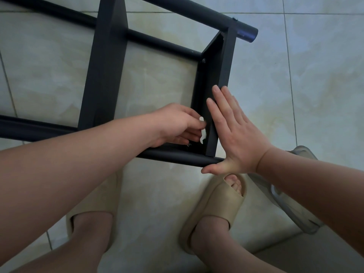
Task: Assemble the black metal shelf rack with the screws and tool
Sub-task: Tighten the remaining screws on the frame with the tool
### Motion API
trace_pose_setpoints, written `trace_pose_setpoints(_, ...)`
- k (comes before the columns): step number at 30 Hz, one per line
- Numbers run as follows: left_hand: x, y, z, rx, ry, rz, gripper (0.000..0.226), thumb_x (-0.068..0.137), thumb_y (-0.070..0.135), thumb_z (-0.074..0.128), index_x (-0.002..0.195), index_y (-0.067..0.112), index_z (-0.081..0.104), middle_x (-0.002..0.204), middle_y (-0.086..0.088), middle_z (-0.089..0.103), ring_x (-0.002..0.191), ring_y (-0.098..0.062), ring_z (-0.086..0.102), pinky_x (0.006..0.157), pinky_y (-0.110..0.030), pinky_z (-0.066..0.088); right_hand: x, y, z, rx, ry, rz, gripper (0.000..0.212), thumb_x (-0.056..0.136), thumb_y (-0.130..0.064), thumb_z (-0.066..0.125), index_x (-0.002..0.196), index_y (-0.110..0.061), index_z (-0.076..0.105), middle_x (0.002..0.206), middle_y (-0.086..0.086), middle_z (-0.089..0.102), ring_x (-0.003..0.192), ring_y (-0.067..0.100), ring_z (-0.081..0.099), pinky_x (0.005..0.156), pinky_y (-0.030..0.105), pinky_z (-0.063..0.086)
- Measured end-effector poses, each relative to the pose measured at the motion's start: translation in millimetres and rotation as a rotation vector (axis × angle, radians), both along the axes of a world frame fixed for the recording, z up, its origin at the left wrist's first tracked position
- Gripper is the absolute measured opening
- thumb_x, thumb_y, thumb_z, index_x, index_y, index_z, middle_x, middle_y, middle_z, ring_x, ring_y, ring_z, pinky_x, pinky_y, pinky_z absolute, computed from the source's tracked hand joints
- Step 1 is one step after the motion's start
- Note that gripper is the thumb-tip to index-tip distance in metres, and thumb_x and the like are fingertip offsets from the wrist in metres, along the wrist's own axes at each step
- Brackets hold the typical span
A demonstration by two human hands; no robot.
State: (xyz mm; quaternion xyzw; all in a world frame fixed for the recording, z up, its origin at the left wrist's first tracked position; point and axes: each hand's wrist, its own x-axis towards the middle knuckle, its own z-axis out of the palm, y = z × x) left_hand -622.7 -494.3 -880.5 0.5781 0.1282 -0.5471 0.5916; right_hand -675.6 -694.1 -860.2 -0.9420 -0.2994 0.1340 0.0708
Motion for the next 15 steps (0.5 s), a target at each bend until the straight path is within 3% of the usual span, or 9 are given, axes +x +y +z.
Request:
trace_pose_setpoints(5, 3.2, 1.9, 0.9, 0.05, -0.021, 0.031, 0.007, 0.089, 0.031, 0.074, 0.091, 0.025, 0.071, 0.081, 0.005, 0.074, 0.073, -0.009, 0.07, 0.066, -0.025, 0.049, 0.1, 0.5, 0.1, 0.006, 0.004, -0.004, 0.134, 0.075, -0.095, 0.039, 0.157, 0.007, 0.012, 0.166, 0.027, 0.001, 0.155, 0.044, -0.001, 0.124, 0.06, 0.014)
trace_pose_setpoints(15, 9.7, 1.8, 7.1, 0.058, -0.115, -0.096, 0.003, 0.088, 0.026, 0.073, 0.09, 0.025, 0.072, 0.084, 0.007, 0.077, 0.076, -0.009, 0.067, 0.067, -0.027, 0.042, 0.6, -0.7, -1.4, 0.011, 0.003, -0.003, 0.134, 0.075, -0.095, 0.039, 0.157, 0.007, 0.011, 0.166, 0.028, 0.003, 0.155, 0.045, -0.001, 0.123, 0.062, 0.015)
